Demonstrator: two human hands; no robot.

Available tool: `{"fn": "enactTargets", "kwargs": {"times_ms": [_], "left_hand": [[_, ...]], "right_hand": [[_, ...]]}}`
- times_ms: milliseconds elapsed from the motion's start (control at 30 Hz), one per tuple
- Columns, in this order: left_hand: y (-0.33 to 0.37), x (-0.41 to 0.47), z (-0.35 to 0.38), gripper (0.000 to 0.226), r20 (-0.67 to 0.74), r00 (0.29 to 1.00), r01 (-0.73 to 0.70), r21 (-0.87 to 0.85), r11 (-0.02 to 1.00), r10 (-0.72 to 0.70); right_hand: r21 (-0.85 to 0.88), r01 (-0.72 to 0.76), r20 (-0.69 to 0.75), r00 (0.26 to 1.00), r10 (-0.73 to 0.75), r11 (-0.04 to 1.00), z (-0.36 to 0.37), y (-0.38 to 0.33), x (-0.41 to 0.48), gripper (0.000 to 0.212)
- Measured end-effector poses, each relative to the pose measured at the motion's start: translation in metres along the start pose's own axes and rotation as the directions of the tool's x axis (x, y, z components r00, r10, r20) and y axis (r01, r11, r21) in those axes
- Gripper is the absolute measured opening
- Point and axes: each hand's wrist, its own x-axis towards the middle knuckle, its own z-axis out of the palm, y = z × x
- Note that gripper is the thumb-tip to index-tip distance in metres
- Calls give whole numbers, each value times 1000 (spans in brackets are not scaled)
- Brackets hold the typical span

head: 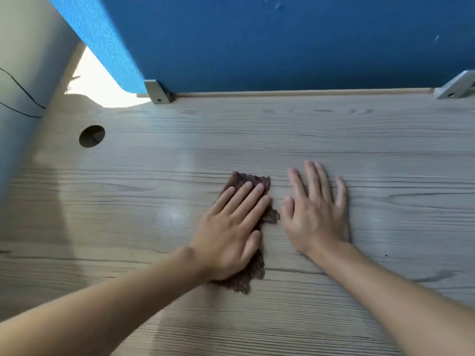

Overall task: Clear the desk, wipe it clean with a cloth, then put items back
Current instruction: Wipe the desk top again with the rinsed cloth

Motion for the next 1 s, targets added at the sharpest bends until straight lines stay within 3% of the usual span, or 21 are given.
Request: {"fn": "enactTargets", "kwargs": {"times_ms": [67, 133, 200, 267, 367, 467, 533, 667, 733, 833, 900, 933, 1000], "left_hand": [[-35, 13, -4, 67, 35, 997, -72, 11, 997, 71], [-74, 43, -7, 68, -3, 991, 135, 22, 991, -135], [-100, 69, -13, 69, -24, 908, 418, -26, 908, -419], [-92, 77, -11, 69, -51, 870, 489, -34, 871, -490], [-51, 44, -4, 67, -73, 967, 245, -1, 970, -244], [-55, 30, -7, 67, 33, 999, 7, -33, 999, -6], [-89, 60, -11, 67, 33, 998, 50, -14, 999, -50], [-130, 115, -15, 69, -53, 890, 452, -28, 892, -453], [-103, 109, -11, 69, -70, 907, 413, -41, 910, -415], [-59, 70, -6, 67, -35, 998, 54, -37, 998, -55], [-73, 76, -9, 70, 17, 999, -43, -61, 997, 44], [-85, 87, -11, 73, 18, 1000, 8, -60, 998, -7], [-114, 126, -16, 75, -16, 971, 237, -57, 970, -238]], "right_hand": [[1, 8, -15, 1000, -8, 1000, -3, -1, 4, 61], [16, 18, -41, 999, -17, 1000, -7, -2, 22, 50], [70, 1, -34, 999, 1, 998, -12, -7, 50, 48], [65, 1, 30, 1000, -3, 998, -7, -14, 71, 58], [20, 4, 24, 1000, -4, 1000, 6, -20, 78, 65], [-11, 1, 34, 999, 0, 1000, 5, -20, 74, 65], [-3, -2, 37, 999, 2, 1000, 4, -20, 77, 65], [-25, -4, 36, 999, 5, 1000, 5, -20, 75, 63], [-26, -2, 37, 999, 3, 1000, 6, -20, 76, 63], [-13, -6, 32, 999, 7, 1000, 3, -20, 77, 64], [-31, 4, 33, 999, -3, 1000, 3, -21, 78, 64], [-31, 5, 30, 1000, -4, 1000, 2, -22, 75, 64], [-31, 2, 12, 1000, -1, 1000, 2, -22, 77, 63]]}}
